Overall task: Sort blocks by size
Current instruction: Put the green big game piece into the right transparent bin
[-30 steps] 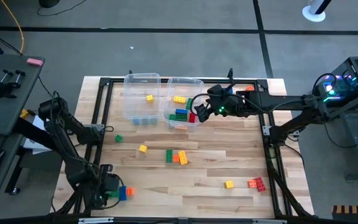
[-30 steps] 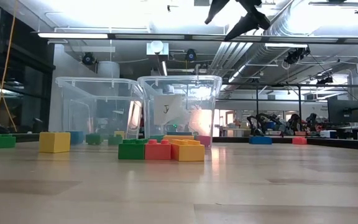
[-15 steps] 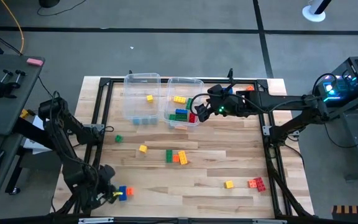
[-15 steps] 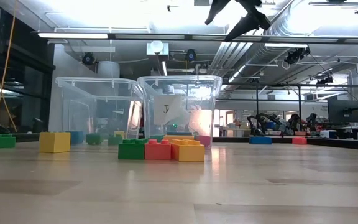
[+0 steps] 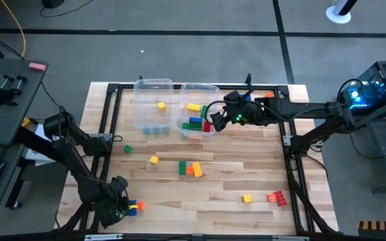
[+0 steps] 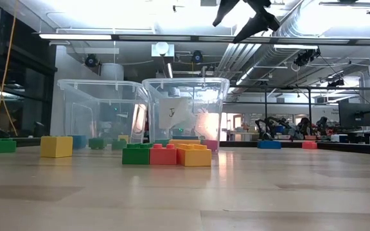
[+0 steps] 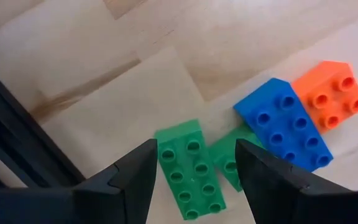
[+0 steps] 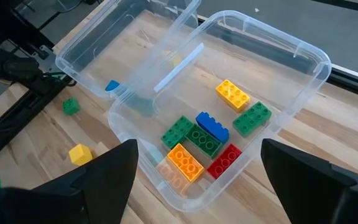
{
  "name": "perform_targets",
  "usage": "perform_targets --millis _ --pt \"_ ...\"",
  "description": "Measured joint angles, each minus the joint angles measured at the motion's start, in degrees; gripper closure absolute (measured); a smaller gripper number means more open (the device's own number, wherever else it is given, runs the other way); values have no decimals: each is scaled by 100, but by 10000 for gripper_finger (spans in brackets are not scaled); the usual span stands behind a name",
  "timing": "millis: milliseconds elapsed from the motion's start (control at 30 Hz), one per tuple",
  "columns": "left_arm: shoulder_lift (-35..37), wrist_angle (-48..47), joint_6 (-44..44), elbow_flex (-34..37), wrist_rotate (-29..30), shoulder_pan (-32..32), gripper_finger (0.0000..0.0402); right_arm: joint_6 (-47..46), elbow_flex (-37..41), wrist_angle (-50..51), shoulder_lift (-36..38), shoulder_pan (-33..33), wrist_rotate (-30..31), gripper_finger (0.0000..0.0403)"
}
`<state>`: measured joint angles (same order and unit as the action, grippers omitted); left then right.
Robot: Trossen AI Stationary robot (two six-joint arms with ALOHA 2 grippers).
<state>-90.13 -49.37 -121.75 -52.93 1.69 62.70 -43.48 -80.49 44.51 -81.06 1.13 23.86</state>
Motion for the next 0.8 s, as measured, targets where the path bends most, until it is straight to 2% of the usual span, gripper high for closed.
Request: perform_targets --millis 133,400,533,667,800 --pt "-19 -10 -58 0 -72 -17 200 2 1 9 0 0 7 66" --pt "-9 83 -24 -4 -609 -29 200 4 0 53 0 0 88 66" --pt "-14 363 517 -159 -480 -131 200 4 1 74 0 0 149 66" --pt "-13 166 1865 -352 -334 -230 205 6 2 79 2 0 168 66" --pt "-2 177 2888 -516 -378 -208 252 4 2 114 2 0 181 66"
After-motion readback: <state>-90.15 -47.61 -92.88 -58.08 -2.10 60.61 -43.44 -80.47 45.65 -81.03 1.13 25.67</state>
